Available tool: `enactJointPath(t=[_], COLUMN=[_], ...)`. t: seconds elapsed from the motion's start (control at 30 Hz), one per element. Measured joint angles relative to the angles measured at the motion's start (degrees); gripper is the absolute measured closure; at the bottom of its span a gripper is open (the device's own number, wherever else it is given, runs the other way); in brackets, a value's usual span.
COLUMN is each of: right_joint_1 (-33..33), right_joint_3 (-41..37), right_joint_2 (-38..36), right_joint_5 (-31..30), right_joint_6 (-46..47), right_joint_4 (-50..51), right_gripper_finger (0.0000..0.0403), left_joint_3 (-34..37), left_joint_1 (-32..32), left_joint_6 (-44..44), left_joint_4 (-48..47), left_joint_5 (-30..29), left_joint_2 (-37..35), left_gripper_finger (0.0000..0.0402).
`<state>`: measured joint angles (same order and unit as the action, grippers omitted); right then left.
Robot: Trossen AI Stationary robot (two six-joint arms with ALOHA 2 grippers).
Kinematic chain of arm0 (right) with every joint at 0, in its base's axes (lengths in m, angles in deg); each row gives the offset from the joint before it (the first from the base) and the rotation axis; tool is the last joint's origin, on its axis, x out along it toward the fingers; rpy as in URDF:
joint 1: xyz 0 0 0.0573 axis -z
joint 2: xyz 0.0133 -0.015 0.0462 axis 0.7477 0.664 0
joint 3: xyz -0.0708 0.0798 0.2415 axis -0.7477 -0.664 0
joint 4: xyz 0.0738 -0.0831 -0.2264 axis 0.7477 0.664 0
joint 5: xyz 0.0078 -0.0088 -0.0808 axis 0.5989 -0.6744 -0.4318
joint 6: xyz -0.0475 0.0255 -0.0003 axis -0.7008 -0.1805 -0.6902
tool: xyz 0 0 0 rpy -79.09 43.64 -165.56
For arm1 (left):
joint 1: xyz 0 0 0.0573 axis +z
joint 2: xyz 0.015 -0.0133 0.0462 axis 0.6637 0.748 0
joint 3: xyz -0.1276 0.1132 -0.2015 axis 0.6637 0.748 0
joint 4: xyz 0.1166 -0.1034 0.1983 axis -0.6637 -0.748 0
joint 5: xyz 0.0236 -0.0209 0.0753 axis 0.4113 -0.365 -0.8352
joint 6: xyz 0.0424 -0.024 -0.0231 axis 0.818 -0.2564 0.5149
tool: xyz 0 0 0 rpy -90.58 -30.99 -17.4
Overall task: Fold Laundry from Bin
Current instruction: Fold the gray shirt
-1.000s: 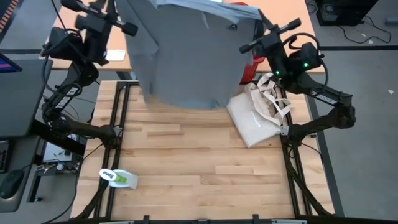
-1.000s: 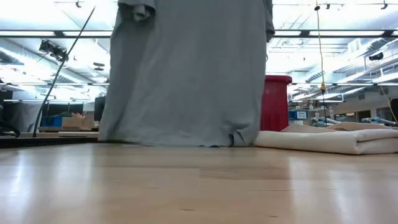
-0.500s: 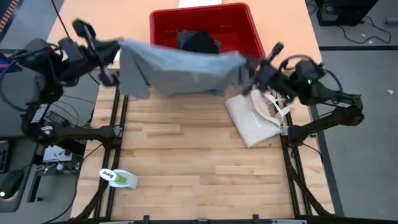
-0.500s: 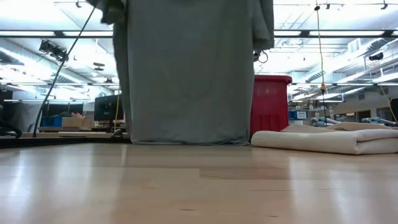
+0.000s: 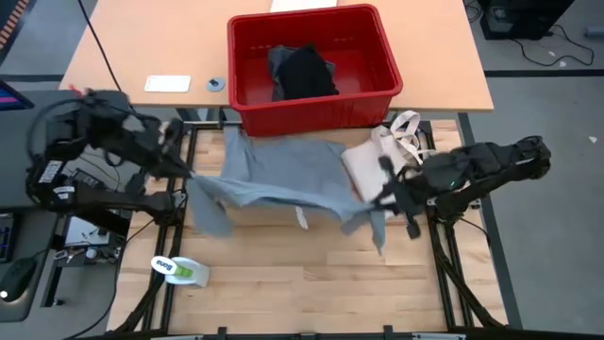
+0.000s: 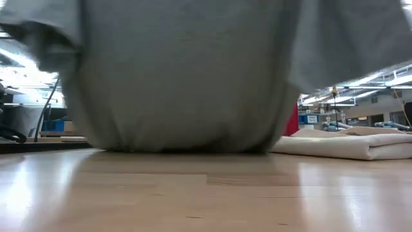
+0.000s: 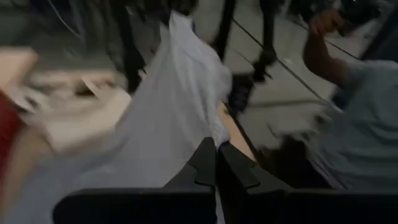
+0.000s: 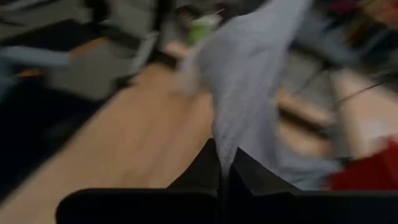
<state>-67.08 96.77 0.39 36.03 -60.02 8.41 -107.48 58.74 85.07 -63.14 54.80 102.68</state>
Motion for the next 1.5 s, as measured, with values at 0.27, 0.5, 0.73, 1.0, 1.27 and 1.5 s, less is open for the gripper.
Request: enactJointPath(t=[0.27,0.5,0.73,1.0,1.27,1.5], right_joint_1=[-5.04,-8.07,-11.57,-11.94,-12.87,-11.92], right_joint_3=[-0.02,-0.01,0.00,-0.02,-0.02,-0.89], right_joint_2=[5.55,11.83,20.82,30.65,33.86,34.67], right_joint_5=[3.17,10.07,2.19,10.83,6.87,5.05], right_joint_6=[10.69,21.86,29.05,34.42,34.74,33.02], right_joint_4=[11.98,16.44,19.74,19.80,19.47,15.88], right_gripper_finger=[0.0389,0.0383,0.0352,0.0288,0.0280,0.0280], left_joint_3=[19.04,33.43,40.91,41.51,41.51,41.51], left_joint_1=[-11.74,-26.69,-40.35,-48.82,-52.15,-51.70], left_joint_6=[-3.72,-7.12,-13.49,-22.44,-22.92,-22.00], left_joint_4=[13.29,30.18,40.28,49.44,54.43,54.25], left_joint_5=[-4.45,-7.87,-9.08,-10.62,-11.09,-23.45], left_joint_2=[0.55,4.22,10.48,18.86,24.35,29.25], left_gripper_finger=[0.0395,0.0395,0.0395,0.0395,0.0395,0.0383])
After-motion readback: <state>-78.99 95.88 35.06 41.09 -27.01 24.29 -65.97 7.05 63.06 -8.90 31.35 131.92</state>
